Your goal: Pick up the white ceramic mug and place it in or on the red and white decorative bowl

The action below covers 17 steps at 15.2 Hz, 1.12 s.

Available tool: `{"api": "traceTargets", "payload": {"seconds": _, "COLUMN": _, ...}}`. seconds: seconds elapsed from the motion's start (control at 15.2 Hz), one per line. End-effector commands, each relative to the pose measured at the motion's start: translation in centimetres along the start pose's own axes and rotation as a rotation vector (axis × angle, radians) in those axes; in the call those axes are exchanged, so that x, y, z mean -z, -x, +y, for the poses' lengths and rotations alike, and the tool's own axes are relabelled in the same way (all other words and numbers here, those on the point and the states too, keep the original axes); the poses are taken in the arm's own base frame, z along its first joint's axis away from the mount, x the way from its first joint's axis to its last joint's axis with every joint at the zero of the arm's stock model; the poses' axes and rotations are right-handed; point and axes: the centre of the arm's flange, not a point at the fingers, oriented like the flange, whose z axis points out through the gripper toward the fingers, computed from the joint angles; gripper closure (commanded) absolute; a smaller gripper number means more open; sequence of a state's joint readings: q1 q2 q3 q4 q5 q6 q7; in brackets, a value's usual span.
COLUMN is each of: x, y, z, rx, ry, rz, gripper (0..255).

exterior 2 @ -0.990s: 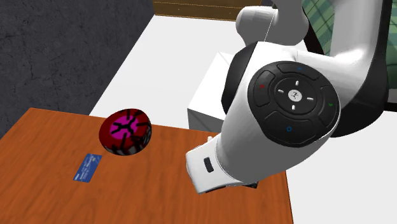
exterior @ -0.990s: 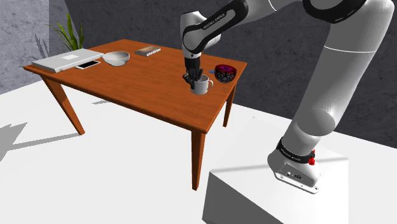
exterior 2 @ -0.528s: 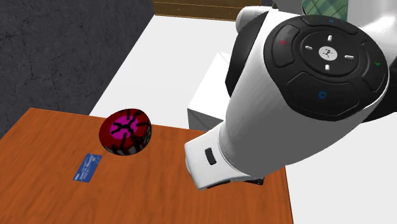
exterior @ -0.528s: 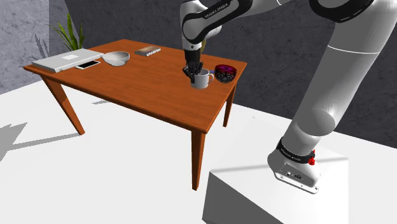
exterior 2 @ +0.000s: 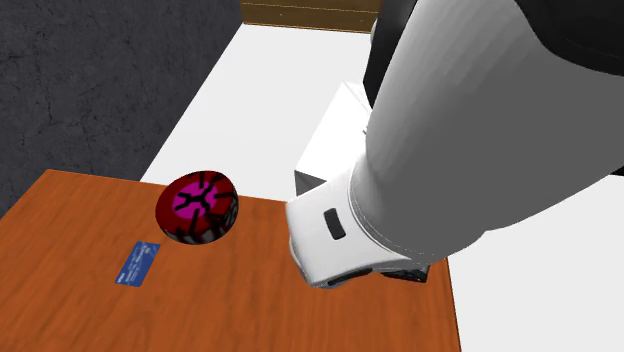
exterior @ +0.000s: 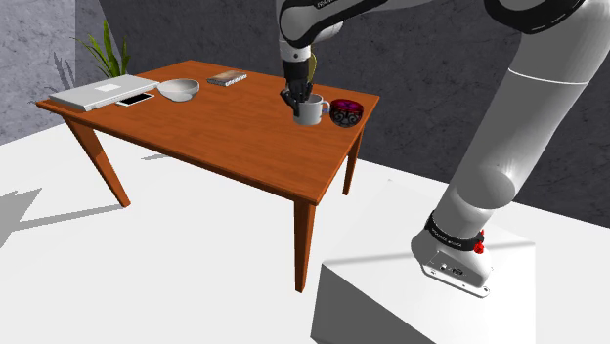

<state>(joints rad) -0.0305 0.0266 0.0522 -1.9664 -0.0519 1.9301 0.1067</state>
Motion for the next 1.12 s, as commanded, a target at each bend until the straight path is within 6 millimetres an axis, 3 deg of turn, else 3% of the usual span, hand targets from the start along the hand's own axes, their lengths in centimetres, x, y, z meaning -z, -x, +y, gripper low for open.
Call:
{"api": "traceTargets", "payload": {"seconds": 0.0, "x": 1.1, "y": 0.1, "z": 0.0, "rx": 0.000, "ry": 0.000, "rz": 0.000, "gripper": 255}}
{"api": "traceTargets", "payload": {"seconds": 0.59, "x": 5.5, "y": 0.3, "z": 0.3, "rx": 0.000, "ry": 0.000, "rz": 0.000, "gripper": 255}}
{"api": "traceTargets", "payload": {"seconds": 1.06, "x": 5.4, "y": 0.7, "z": 9.5, "rx": 0.000, "ry": 0.000, "rz": 0.000, "gripper": 255}}
